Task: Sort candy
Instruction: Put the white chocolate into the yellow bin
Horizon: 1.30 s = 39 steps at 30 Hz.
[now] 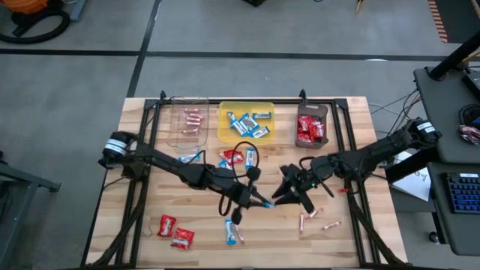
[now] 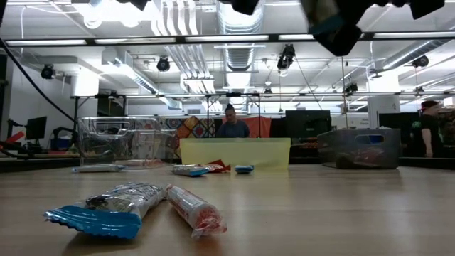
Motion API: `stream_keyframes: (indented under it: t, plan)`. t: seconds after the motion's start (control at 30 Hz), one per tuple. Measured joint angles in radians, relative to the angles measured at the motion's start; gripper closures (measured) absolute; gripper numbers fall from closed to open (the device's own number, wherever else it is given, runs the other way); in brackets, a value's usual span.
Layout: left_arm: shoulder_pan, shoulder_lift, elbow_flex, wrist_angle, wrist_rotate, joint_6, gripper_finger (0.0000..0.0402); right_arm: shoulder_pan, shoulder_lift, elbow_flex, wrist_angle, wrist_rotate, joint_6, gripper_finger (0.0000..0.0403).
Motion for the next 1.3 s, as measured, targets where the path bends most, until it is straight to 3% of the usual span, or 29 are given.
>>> stream_keyframes:
  t: [0.17,0.33,0.5,0.67,0.87,1.13,1.3]
  plan:
    - [-0.007,-0.092,-0.015,-0.166,-0.278,-0.174,0.0397,-0.053,0.002,0.000,-0.001,0.085,-0.093,0.0222]
    - [-0.014,-0.206,-0.096,-0.172,-0.328,-0.256,0.0393,-0.081,0.004,0.000,0.005,0.245,-0.258,0.0194]
    - [-0.023,-0.308,-0.275,0.021,-0.410,-0.333,0.0392,-0.080,0.005,0.000,0.010,0.446,-0.355,0.0193]
    - [-0.028,-0.372,-0.449,0.251,-0.479,-0.356,0.0392,-0.079,0.005,0.000,0.045,0.455,-0.410,0.0195]
    - [-0.027,-0.402,-0.570,0.467,-0.555,-0.366,0.0391,-0.080,0.097,0.001,0.215,0.455,-0.484,0.0195]
    - [-0.027,-0.410,-0.597,0.511,-0.571,-0.354,0.0391,-0.101,0.294,0.011,0.464,0.454,-0.574,0.0195]
    - [-0.026,-0.401,-0.585,0.509,-0.571,-0.340,0.0391,-0.122,0.378,0.067,0.475,0.457,-0.564,0.0195]
